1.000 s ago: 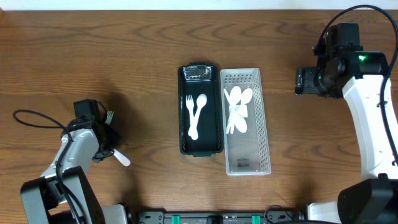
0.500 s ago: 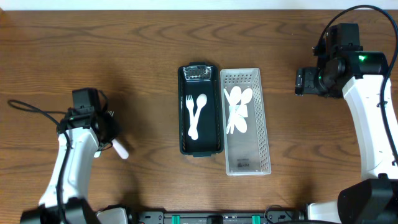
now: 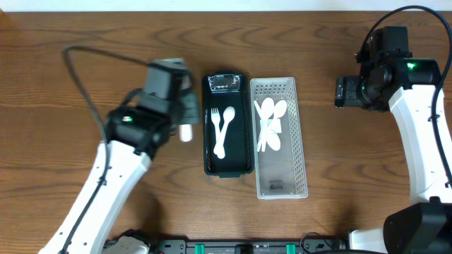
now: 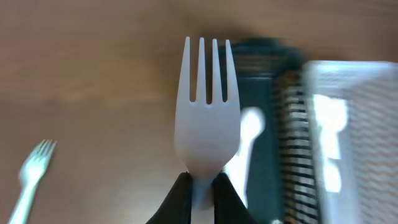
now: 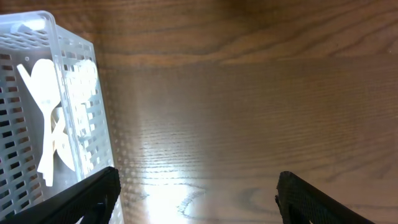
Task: Pack container
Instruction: 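Carry the fork into the black tray and release it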
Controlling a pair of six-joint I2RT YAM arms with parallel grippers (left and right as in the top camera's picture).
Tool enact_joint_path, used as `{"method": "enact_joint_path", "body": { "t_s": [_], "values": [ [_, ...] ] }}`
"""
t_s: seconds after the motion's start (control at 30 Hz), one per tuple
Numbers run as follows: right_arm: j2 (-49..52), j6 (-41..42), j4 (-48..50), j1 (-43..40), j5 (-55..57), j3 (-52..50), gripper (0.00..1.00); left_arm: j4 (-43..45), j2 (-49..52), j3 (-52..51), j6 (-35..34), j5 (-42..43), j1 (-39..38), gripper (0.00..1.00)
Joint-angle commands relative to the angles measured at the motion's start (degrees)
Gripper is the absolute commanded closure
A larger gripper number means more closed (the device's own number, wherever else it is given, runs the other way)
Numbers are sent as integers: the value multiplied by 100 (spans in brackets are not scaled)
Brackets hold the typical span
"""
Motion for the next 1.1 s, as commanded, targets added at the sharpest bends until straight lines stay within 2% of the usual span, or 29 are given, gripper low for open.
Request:
{"method": "enact_joint_path", "body": {
  "t_s": [0.0, 0.13, 0.3, 0.53, 0.57, 0.6, 0.63, 0.83, 0.97, 1.07],
  "values": [
    [-2, -72, -11, -26, 59, -4, 16, 157, 492, 116, 234, -153, -474, 94],
    [-2, -72, -11, -26, 59, -4, 16, 420, 1191, 114, 184, -151, -839, 94],
    [-2, -74, -11, -26, 59, -4, 15, 566, 2146, 114, -179, -122, -885, 94],
    [-2, -72, -28, -26, 59, -4, 15, 560, 2715, 114, -173, 48, -885, 94],
    [-2, -72, -28, -26, 59, -4, 15, 562, 2715, 114, -173, 48, -885, 91],
    [-2, -72, -28, -26, 59, -4, 15, 564, 2704, 122, -170, 46, -885, 77],
    [-2, -74, -26, -26, 59, -4, 15, 564, 2684, 129, -168, 44, -883, 73],
    [-2, -74, -26, -26, 61, -4, 15, 483, 2177, 328, 175, -50, -800, 29],
    [-2, -74, -26, -26, 61, -4, 15, -87, 1561, 688, 247, -256, -365, 25],
    [-2, -74, -24, -26, 61, -4, 15, -577, 1005, 767, 361, -352, 400, 22]
  ]
}}
